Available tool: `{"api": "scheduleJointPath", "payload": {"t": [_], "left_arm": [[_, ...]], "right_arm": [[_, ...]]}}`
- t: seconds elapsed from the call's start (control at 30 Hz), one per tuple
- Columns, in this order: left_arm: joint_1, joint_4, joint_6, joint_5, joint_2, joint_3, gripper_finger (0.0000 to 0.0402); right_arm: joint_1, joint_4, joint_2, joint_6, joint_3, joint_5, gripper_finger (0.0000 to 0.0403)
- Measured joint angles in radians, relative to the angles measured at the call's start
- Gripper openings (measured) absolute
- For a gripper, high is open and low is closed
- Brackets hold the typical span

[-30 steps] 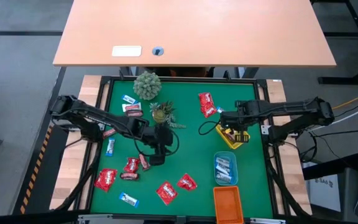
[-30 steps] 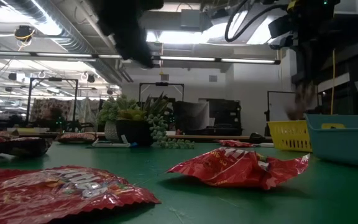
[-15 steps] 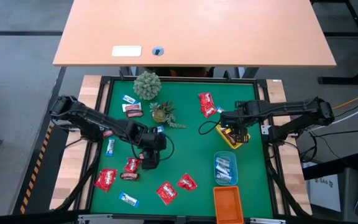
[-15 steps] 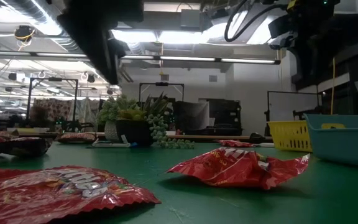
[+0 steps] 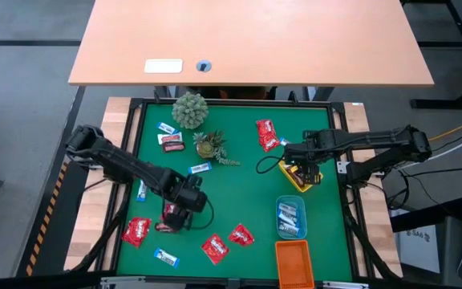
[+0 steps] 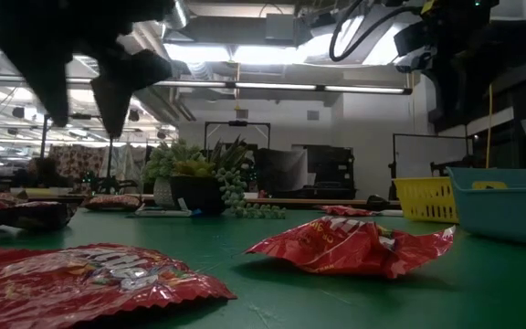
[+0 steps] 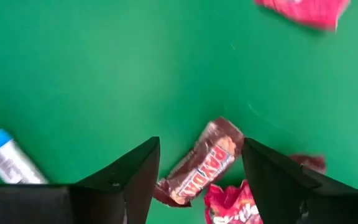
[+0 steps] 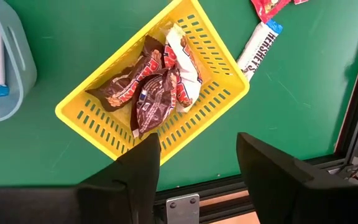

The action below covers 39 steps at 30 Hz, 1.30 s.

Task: Sort candy
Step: Put the brown candy into the yellow bin

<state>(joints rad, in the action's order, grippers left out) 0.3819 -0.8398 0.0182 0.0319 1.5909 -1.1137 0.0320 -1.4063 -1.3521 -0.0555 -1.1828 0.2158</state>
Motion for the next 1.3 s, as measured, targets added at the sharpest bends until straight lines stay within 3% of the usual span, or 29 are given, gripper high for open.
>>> {"api": "scheduleJointPath", "payload": {"t": [0.37,0.93,1.3], "left_arm": [[0.04,-0.017,-0.186,0.007,0.138,0.0,0.022],[0.039,-0.049,-0.265,0.013,0.249,0.0,0.0218],[0.039,-0.021,-0.256,0.018,0.248,0.0,0.0137]], "right_arm": [[0.0,0.01,0.0,0.0,0.0,-0.002,0.0211],[0.0,0.03,0.0,0.001,0.0,-0.045,0.0211],[0.0,0.11,0.0,0.002,0.0,-0.089,0.0211]]}}
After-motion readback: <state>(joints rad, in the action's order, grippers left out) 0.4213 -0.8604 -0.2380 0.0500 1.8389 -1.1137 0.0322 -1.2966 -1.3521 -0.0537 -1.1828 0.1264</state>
